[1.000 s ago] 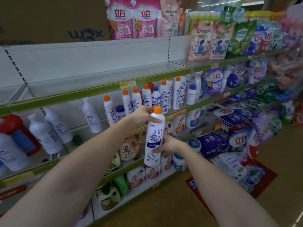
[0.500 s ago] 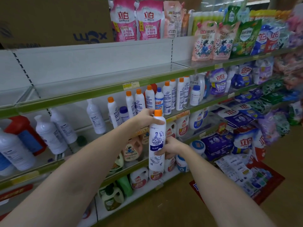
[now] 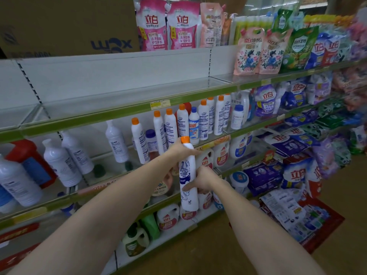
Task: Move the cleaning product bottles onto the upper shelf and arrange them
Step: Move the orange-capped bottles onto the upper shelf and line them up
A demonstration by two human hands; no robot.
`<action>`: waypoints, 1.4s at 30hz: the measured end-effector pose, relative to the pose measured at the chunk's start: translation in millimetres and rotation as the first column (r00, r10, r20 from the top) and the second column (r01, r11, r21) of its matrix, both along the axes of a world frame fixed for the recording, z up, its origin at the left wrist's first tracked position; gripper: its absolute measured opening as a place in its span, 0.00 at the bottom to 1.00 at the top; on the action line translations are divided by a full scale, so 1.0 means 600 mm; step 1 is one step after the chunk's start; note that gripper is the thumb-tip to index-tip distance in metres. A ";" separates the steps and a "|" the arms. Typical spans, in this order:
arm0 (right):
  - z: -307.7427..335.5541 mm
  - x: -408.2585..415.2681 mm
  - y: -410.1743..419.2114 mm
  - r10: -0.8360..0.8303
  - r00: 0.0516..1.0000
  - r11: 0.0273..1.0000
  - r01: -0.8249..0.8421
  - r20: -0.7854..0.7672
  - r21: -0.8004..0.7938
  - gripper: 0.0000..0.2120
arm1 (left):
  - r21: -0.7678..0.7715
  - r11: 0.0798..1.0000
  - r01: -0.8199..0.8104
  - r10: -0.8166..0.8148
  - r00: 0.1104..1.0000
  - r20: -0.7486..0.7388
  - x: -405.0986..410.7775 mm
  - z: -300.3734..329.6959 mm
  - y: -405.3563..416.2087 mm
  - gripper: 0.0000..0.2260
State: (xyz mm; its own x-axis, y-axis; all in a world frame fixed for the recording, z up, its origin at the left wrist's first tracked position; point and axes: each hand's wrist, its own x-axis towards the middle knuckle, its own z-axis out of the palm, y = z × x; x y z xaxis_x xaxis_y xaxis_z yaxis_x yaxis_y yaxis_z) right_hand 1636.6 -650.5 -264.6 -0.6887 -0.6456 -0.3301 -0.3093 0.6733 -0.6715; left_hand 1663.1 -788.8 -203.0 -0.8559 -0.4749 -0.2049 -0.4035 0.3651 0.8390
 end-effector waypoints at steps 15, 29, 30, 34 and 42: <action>0.033 -0.029 0.027 0.018 0.999 1.000 -0.017 0.040 -0.021 0.38 | 0.344 0.932 0.115 -0.068 0.987 -0.146 0.011 0.043 -0.029 0.28; 0.149 0.015 -0.130 -0.008 0.999 0.894 -0.012 -0.042 -0.447 0.21 | 0.192 0.969 -0.154 0.223 0.879 -0.422 0.055 0.196 -0.123 0.21; 0.171 0.023 -0.152 0.010 0.999 0.871 -0.034 -0.052 -0.490 0.18 | 0.202 0.969 -0.145 0.223 0.867 -0.446 0.065 0.219 -0.139 0.23; 0.251 0.065 -0.247 0.100 0.994 0.797 -0.108 -0.047 -0.594 0.08 | 0.228 0.974 0.003 0.108 0.874 -0.473 0.133 0.297 -0.220 0.15; 0.334 0.199 -0.506 0.245 0.963 0.691 -0.090 0.116 -0.717 0.24 | 0.081 0.957 -0.277 0.267 0.742 -0.615 0.282 0.381 -0.423 0.13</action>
